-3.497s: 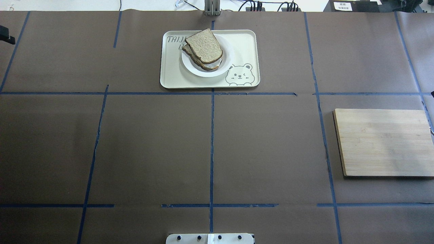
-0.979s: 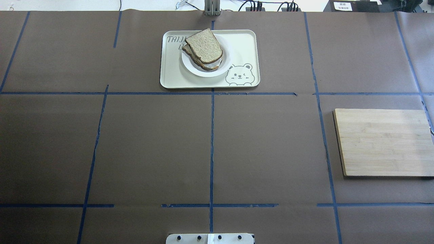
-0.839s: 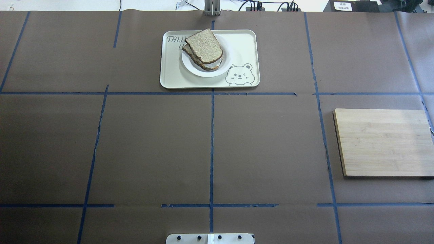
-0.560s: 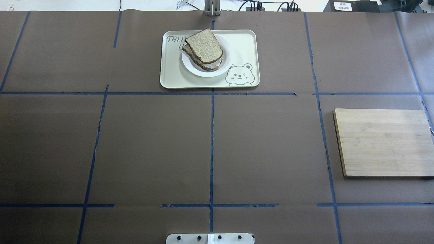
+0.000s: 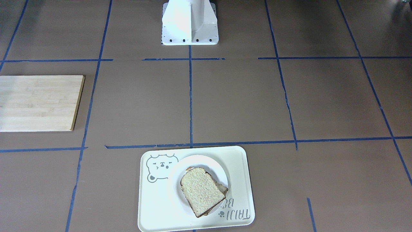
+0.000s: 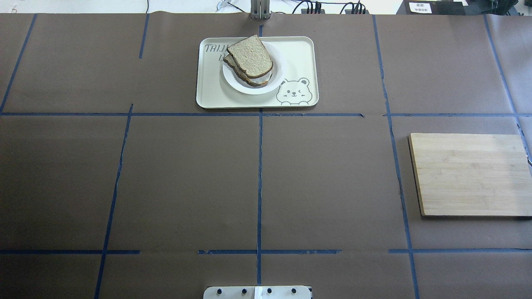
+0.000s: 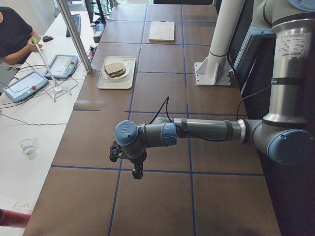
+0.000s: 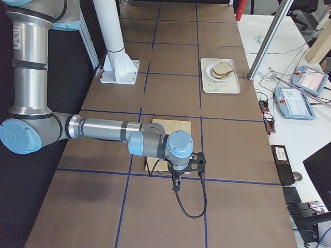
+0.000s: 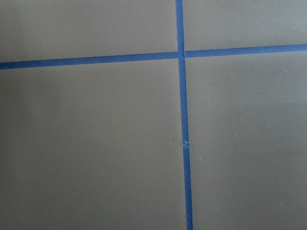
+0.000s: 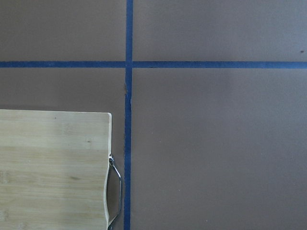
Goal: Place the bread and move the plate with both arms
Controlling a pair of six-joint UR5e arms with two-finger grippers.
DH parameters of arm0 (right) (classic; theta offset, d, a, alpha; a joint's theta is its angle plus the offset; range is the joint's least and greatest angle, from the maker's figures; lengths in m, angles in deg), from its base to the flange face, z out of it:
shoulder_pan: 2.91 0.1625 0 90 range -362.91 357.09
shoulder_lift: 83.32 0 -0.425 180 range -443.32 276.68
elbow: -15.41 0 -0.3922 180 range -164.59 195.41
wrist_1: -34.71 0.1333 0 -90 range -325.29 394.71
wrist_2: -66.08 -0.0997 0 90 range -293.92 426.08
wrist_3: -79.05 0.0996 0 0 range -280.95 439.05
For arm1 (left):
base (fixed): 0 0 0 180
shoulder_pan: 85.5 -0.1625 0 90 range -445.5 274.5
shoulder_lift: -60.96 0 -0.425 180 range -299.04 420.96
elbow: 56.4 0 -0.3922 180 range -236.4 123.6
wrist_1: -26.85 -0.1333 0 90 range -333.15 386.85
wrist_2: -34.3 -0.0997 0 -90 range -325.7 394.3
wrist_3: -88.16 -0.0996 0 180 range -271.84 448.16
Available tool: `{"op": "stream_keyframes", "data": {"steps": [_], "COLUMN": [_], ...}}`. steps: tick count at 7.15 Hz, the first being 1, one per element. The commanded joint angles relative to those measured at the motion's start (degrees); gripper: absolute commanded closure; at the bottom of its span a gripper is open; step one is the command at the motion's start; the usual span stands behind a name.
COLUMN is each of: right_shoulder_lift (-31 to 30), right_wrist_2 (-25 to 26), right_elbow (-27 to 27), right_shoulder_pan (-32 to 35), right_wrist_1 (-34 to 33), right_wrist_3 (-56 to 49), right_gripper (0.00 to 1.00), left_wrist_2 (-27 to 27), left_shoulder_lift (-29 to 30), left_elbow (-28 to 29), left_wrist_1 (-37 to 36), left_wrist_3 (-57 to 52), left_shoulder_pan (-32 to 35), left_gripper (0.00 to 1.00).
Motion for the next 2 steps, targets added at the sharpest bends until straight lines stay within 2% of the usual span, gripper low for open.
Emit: {"op": "stream_keyframes", "data": {"steps": [1,2], "right_shoulder_lift": [0.1,0.1], "right_wrist_2": [0.0,0.0], "right_elbow": [0.0,0.0], "right_shoulder_pan": [0.0,0.0], "right_wrist_1": [0.1,0.1], "right_wrist_3": [-0.1,-0.1], "right_gripper": [0.00,0.00], "left_wrist_2": [0.0,0.0], "left_shoulder_lift": [0.0,0.0], "left_elbow": [0.0,0.0], "left_wrist_1": [0.0,0.0], "left_wrist_3": [0.0,0.0], "left_shoulder_pan": [0.0,0.0], "left_gripper": [0.00,0.00]}}
